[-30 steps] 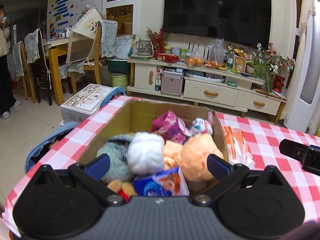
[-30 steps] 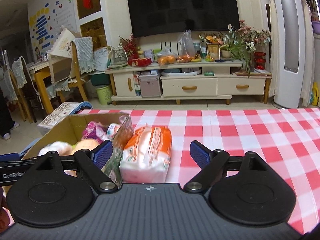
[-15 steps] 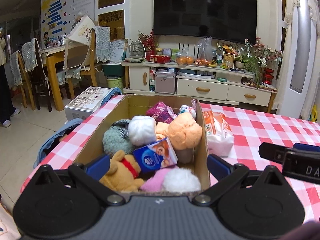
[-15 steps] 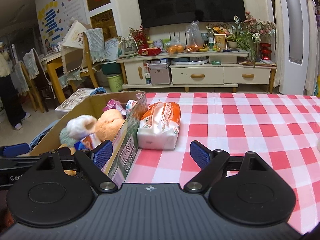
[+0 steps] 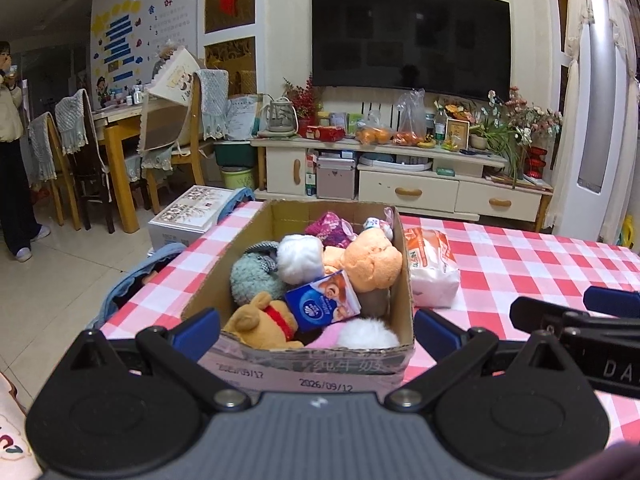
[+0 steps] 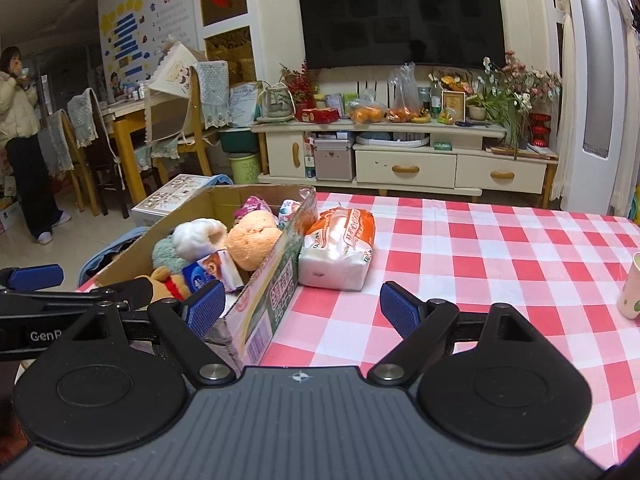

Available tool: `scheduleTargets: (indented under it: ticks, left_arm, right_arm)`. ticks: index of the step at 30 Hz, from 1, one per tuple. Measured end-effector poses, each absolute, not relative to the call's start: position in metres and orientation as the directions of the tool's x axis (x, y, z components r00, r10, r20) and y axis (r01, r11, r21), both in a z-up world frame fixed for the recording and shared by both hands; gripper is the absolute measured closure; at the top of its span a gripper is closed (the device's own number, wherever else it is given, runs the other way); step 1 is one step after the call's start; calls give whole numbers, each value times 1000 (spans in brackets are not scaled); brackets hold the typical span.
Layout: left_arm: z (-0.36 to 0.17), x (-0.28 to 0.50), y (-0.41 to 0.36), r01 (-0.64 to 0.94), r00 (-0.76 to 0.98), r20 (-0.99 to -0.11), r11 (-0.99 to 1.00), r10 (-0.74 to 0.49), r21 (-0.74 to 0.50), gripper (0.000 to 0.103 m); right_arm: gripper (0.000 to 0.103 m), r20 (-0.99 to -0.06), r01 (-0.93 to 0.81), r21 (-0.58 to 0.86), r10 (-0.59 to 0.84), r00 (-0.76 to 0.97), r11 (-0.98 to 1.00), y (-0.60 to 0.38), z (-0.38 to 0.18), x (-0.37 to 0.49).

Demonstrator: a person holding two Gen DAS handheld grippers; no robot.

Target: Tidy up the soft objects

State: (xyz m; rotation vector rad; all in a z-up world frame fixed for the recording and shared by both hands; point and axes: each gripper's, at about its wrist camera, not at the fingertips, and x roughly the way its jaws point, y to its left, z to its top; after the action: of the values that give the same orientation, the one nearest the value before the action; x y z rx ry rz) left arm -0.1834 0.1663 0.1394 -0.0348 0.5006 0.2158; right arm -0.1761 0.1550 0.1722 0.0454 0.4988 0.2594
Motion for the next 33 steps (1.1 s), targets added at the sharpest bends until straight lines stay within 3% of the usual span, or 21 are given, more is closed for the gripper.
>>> scheduleTargets:
  ticks: [33]
  left_arm:
    - [130, -197, 169, -236, 856, -470, 972, 215, 15, 1]
  right_arm:
    - [0, -462, -230, 89, 245, 852, 969, 152, 168, -189]
